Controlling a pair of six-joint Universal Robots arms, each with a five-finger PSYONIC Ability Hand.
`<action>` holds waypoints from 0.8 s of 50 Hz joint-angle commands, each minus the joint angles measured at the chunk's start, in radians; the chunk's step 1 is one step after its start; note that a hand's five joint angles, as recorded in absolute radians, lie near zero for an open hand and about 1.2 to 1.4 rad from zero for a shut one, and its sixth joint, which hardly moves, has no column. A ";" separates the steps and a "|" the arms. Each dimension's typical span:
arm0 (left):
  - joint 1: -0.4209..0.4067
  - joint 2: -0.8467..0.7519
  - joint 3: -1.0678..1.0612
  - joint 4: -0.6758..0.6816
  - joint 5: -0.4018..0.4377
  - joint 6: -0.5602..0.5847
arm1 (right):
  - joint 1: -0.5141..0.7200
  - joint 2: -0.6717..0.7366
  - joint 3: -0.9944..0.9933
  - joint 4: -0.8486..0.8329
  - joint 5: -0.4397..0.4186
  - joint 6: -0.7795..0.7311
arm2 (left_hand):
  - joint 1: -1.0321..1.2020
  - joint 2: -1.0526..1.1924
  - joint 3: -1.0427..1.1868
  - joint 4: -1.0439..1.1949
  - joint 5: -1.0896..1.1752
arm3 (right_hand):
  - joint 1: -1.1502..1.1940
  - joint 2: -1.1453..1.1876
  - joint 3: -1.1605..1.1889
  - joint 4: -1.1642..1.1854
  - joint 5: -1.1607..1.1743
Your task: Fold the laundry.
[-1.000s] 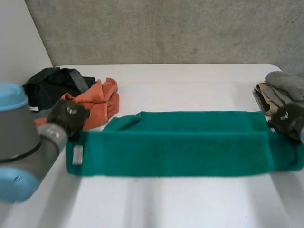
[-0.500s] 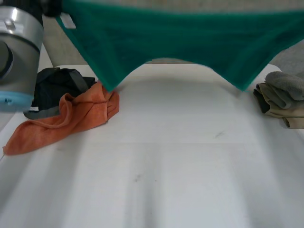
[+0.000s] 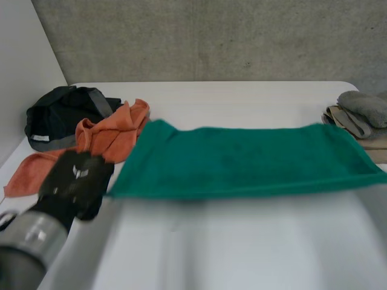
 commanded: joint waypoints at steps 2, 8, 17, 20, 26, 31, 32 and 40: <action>0.004 0.170 -0.035 -0.334 0.003 0.027 | -0.108 -0.010 -0.012 0.265 -0.125 -0.263 | 0.234 0.197 0.198 0.201 0.215 | 0.256 0.216 0.208 0.198 0.199; 0.024 -0.007 0.040 -0.228 0.021 0.024 | 0.006 0.128 -0.069 0.167 -0.084 -0.186 | 0.234 0.197 0.198 0.201 0.215 | 0.256 0.216 0.208 0.198 0.199; -0.009 -0.388 0.339 -0.034 -0.055 0.032 | 0.179 0.328 -0.193 -0.154 0.038 -0.017 | 0.234 0.197 0.198 0.201 0.215 | 0.256 0.216 0.208 0.198 0.199; -0.031 -0.507 0.483 0.003 -0.077 0.032 | 0.234 0.406 -0.254 -0.255 0.080 0.028 | 0.234 0.197 0.198 0.201 0.215 | 0.256 0.216 0.208 0.198 0.199; -0.042 -0.742 0.764 0.043 -0.105 0.067 | 0.328 0.548 -0.377 -0.396 0.177 0.081 | 0.234 0.197 0.198 0.201 0.215 | 0.256 0.216 0.208 0.198 0.199; -0.045 -0.889 0.935 0.055 -0.112 0.099 | 0.369 0.633 -0.458 -0.487 0.231 0.094 | 0.234 0.197 0.198 0.201 0.215 | 0.256 0.216 0.208 0.198 0.199; -0.046 -0.911 0.961 0.056 -0.115 0.102 | 0.374 0.647 -0.469 -0.502 0.240 0.095 | 0.234 0.197 0.198 0.201 0.215 | 0.256 0.216 0.208 0.198 0.199; -0.054 -1.061 1.145 0.084 -0.106 0.124 | 0.414 0.745 -0.571 -0.605 0.300 0.095 | 0.234 0.197 0.198 0.201 0.215 | 0.256 0.216 0.208 0.198 0.199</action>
